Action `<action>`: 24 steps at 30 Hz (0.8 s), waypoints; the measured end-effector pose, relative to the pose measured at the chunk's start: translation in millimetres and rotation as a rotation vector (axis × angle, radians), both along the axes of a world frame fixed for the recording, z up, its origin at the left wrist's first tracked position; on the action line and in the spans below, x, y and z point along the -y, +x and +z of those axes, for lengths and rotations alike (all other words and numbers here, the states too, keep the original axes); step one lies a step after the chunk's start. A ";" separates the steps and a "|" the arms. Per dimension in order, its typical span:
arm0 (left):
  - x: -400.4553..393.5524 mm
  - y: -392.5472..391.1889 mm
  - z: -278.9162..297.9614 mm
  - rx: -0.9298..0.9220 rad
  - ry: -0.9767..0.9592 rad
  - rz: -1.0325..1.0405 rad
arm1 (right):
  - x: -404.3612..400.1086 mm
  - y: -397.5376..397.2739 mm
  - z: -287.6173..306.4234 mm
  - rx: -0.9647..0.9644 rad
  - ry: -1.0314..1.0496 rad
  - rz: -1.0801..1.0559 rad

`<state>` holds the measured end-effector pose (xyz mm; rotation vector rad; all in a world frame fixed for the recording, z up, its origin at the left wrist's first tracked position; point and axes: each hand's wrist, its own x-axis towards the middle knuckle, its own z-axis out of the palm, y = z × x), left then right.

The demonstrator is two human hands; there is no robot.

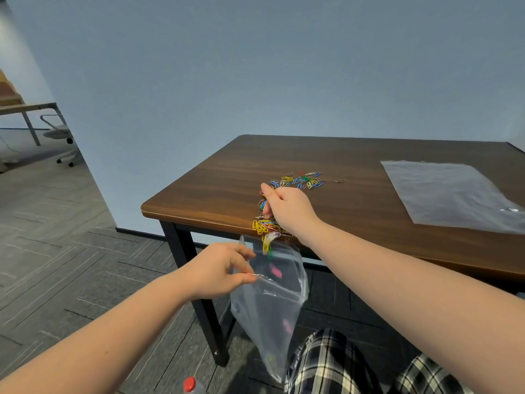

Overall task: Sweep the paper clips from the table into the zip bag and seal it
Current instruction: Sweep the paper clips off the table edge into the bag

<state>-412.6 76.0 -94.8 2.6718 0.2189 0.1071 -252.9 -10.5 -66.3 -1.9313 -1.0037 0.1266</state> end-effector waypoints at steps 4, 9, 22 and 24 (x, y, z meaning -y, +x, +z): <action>0.1 -0.1 -1.2 0.011 0.004 -0.003 | -0.8 -2.8 0.1 0.003 -0.004 0.004; 2.8 0.4 -1.7 0.008 -0.011 -0.005 | -1.8 -2.9 1.0 -0.006 0.003 -0.019; 3.2 3.2 2.3 0.071 -0.018 0.045 | 6.1 6.5 5.2 -0.149 0.127 -0.113; 3.8 2.9 3.2 0.071 -0.022 0.057 | 8.7 5.9 4.9 -0.196 0.141 -0.150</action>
